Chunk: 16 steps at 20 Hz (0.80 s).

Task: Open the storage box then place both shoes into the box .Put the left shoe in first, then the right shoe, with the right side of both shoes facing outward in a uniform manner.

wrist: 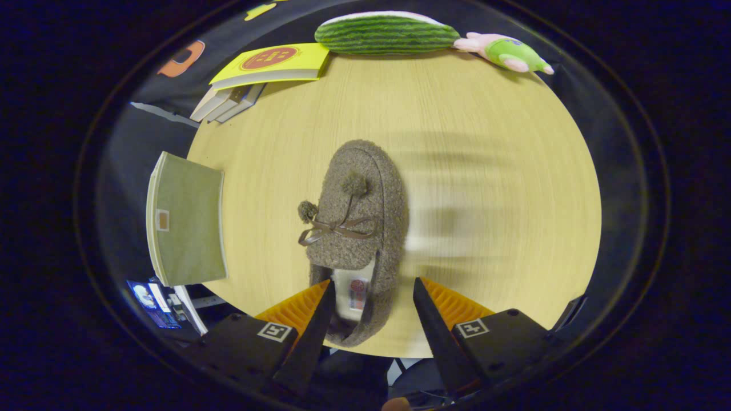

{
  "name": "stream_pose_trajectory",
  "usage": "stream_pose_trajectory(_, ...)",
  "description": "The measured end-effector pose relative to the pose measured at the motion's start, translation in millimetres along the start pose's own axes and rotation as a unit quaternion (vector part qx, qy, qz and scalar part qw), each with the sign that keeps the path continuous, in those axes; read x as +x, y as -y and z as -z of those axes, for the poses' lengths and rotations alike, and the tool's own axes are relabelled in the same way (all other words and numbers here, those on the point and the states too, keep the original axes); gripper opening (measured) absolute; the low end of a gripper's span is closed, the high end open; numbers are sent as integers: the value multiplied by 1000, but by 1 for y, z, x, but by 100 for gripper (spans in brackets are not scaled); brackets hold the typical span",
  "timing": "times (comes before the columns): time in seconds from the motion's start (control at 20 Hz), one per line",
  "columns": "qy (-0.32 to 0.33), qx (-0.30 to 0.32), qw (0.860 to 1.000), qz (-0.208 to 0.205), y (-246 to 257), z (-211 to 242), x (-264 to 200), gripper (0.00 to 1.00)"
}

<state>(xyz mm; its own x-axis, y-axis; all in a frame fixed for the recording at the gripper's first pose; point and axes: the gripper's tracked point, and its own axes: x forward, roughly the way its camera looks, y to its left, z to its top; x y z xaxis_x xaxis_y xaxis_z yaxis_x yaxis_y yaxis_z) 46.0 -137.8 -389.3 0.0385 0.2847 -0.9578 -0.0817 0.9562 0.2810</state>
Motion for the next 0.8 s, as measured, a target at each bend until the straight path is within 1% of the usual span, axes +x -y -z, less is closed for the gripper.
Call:
stream_pose_trajectory(0.1,-14,-1,1000,-12,-1,6,8,84)
stream_pose_trajectory(0.25,-26,-12,1000,-6,8,9,20,76)
stream_pose_trajectory(0.35,-26,-14,999,-19,6,8,22,60)
stream_pose_trajectory(0.45,-28,-10,999,-17,10,7,27,39)
stream_pose_trajectory(0.5,-29,-10,999,-15,11,7,26,30)
stream_pose_trajectory(0.55,-28,-13,999,-11,12,7,26,25)
stream_pose_trajectory(0.6,-26,-16,1000,-8,13,7,25,16)
stream_pose_trajectory(0.65,-25,-20,999,-9,11,6,26,10)
stream_pose_trajectory(0.7,-30,-24,999,-14,9,10,24,6)
stream_pose_trajectory(0.8,-39,-17,999,-32,-4,18,20,6)
